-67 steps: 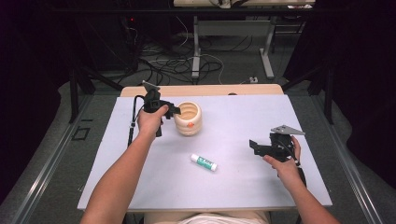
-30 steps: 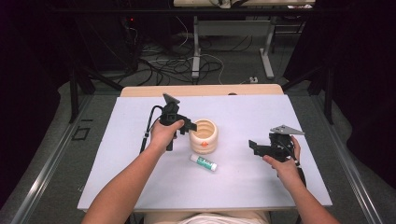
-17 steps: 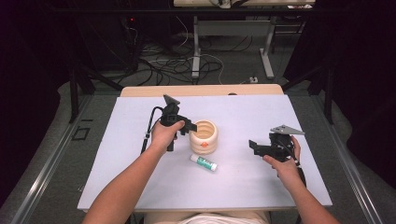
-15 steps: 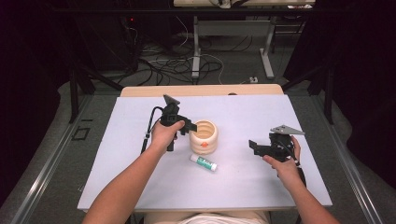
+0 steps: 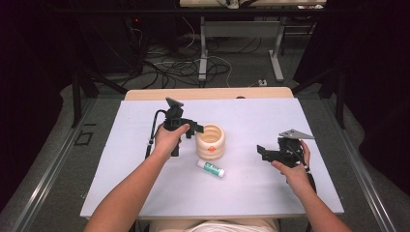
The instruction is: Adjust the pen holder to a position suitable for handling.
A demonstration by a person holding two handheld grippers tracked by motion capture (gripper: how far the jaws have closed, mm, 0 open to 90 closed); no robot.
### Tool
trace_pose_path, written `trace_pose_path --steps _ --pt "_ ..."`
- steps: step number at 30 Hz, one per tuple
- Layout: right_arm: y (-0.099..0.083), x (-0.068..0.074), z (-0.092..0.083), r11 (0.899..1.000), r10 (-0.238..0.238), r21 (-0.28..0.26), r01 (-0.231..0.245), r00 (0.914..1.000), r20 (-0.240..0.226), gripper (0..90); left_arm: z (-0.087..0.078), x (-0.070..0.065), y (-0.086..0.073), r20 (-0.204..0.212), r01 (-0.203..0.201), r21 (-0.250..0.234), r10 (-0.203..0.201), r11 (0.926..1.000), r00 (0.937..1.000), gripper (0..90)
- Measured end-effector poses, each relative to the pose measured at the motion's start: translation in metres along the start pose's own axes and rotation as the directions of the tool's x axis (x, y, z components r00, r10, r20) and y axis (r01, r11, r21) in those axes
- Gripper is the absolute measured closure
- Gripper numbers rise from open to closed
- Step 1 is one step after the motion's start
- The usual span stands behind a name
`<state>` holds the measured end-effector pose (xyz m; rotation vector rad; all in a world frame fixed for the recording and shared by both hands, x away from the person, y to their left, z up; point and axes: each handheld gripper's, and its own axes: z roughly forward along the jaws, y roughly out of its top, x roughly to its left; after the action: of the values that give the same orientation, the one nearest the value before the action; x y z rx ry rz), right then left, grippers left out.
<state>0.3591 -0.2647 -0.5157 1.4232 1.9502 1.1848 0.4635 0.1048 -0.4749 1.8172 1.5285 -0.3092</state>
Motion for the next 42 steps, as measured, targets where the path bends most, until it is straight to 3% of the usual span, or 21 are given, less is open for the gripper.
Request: trace_pose_path --steps 2,5,9,11,17,19,22,24,26,28,30,31,33,38,42 --pt "0.000 0.000 0.000 1.000 0.000 -0.002 0.000 1.0000 0.001 7.4 -0.003 -0.002 -0.001 0.010 0.022 -0.015 -0.021 0.9997 0.9997 47.9" --pt "0.000 0.000 0.000 1.000 0.001 -0.003 -0.001 1.0000 0.003 7.5 -0.009 -0.002 -0.002 -0.001 -0.021 -0.047 0.021 0.9987 0.9998 44.1" --pt "0.000 0.001 0.000 1.000 0.001 -0.006 -0.001 1.0000 0.003 7.4 -0.017 -0.006 -0.004 -0.009 -0.030 -0.122 0.029 0.9920 0.9995 38.8" --pt "0.000 0.001 0.000 1.000 -0.002 -0.006 0.002 1.0000 0.002 7.4 -0.022 -0.005 -0.004 -0.025 -0.064 -0.143 0.061 0.9877 0.9978 36.0" --pt "0.001 0.002 -0.001 1.000 0.002 -0.007 -0.002 1.0000 -0.004 7.4 -0.034 -0.005 -0.008 -0.069 -0.101 -0.222 0.087 0.9698 0.9938 33.8" --pt "0.001 0.002 -0.001 1.000 0.003 -0.007 -0.003 1.0000 -0.005 7.4 -0.037 -0.005 -0.010 -0.068 -0.097 -0.233 0.084 0.9675 0.9941 33.8" --pt "0.000 0.001 0.000 1.000 -0.002 -0.008 0.002 1.0000 -0.003 7.4 -0.043 -0.004 -0.013 -0.071 -0.116 -0.268 0.100 0.9564 0.9924 32.4" --pt "0.000 0.002 0.000 1.000 -0.003 -0.008 0.003 1.0000 -0.004 7.4 -0.047 -0.003 -0.016 -0.080 -0.142 -0.281 0.125 0.9491 0.9889 31.7" --pt "0.001 0.002 -0.001 1.000 -0.004 -0.008 0.004 1.0000 0.000 7.4 -0.051 -0.004 -0.019 -0.116 -0.168 -0.290 0.140 0.9420 0.9833 29.2" --pt "0.001 0.002 -0.001 1.000 0.004 -0.006 -0.004 1.0000 0.000 7.5 -0.055 -0.004 -0.022 -0.134 -0.209 -0.301 0.175 0.9305 0.9753 29.1" --pt "0.001 0.002 -0.001 1.000 0.007 -0.005 -0.007 1.0000 0.002 7.4 -0.058 -0.002 -0.027 -0.137 -0.231 -0.298 0.198 0.9263 0.9707 29.1" --pt "0.001 0.002 -0.002 1.000 0.006 -0.004 -0.006 1.0000 0.000 7.5 -0.059 -0.002 -0.029 -0.131 -0.231 -0.304 0.200 0.9243 0.9711 28.9" --pt "0.001 0.002 -0.001 1.000 0.004 -0.006 -0.004 1.0000 -0.005 7.5 -0.060 -0.001 -0.034 -0.140 -0.253 -0.321 0.218 0.9126 0.9657 27.8" --pt "0.001 0.003 -0.001 1.000 -0.004 -0.007 0.004 1.0000 0.000 7.4 -0.063 0.003 -0.046 -0.150 -0.290 -0.332 0.253 0.8979 0.9558 20.3" --pt "0.001 0.003 -0.001 1.000 -0.005 -0.007 0.005 1.0000 -0.001 7.6 -0.062 0.007 -0.056 -0.165 -0.303 -0.351 0.259 0.8862 0.9515 15.8"
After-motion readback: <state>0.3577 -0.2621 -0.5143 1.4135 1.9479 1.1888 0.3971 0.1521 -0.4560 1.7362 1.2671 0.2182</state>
